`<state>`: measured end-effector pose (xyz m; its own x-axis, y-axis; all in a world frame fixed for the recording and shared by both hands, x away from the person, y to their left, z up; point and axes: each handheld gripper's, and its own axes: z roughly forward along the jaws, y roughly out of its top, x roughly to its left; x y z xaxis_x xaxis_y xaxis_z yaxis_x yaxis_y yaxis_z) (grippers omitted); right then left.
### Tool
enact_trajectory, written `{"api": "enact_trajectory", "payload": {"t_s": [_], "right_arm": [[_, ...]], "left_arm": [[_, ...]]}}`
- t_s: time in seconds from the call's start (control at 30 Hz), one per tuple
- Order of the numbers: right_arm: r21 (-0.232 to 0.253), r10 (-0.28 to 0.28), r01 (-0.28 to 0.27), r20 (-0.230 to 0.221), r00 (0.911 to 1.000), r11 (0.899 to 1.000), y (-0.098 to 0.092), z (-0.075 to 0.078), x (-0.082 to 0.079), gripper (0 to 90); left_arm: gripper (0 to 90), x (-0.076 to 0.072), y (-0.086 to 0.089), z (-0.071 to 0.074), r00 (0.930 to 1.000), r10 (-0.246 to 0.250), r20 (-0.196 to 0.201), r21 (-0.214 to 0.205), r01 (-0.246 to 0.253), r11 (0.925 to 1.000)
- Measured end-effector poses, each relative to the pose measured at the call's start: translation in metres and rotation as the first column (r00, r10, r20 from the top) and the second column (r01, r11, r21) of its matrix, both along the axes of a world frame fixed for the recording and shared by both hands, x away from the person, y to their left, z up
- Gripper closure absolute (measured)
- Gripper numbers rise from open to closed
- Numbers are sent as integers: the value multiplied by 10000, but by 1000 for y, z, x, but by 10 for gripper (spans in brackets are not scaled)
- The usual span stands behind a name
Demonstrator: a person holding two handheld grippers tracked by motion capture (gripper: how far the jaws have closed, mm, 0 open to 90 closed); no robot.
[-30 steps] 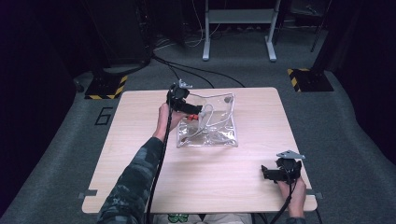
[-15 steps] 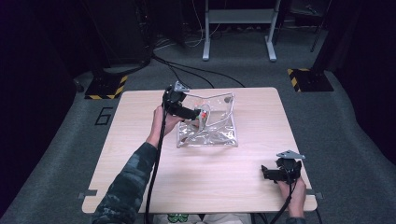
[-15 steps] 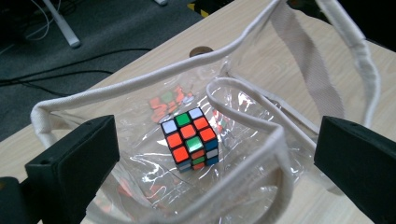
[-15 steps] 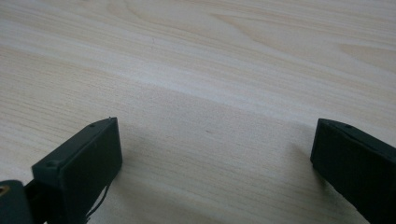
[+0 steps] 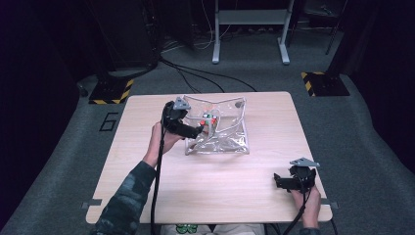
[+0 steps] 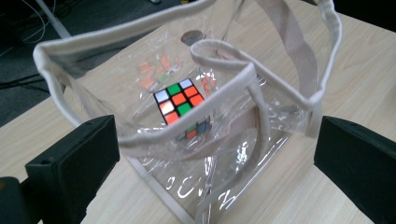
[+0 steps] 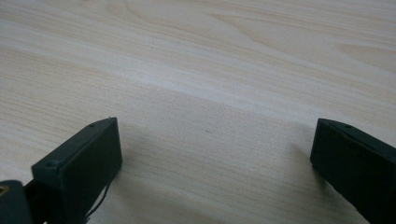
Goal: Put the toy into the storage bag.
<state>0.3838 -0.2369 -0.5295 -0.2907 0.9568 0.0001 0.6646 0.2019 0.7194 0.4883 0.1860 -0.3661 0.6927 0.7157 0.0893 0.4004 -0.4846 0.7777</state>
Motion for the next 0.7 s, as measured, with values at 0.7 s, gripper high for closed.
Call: {"api": "enact_trajectory", "payload": {"t_s": [0.7], "right_arm": [[-3, -10, 10, 5, 10000, 10000, 0, 0, 0, 12]], "left_arm": [[2, -33, 78, -62, 9890, 1303, -704, -142, -1316, 9912]]}}
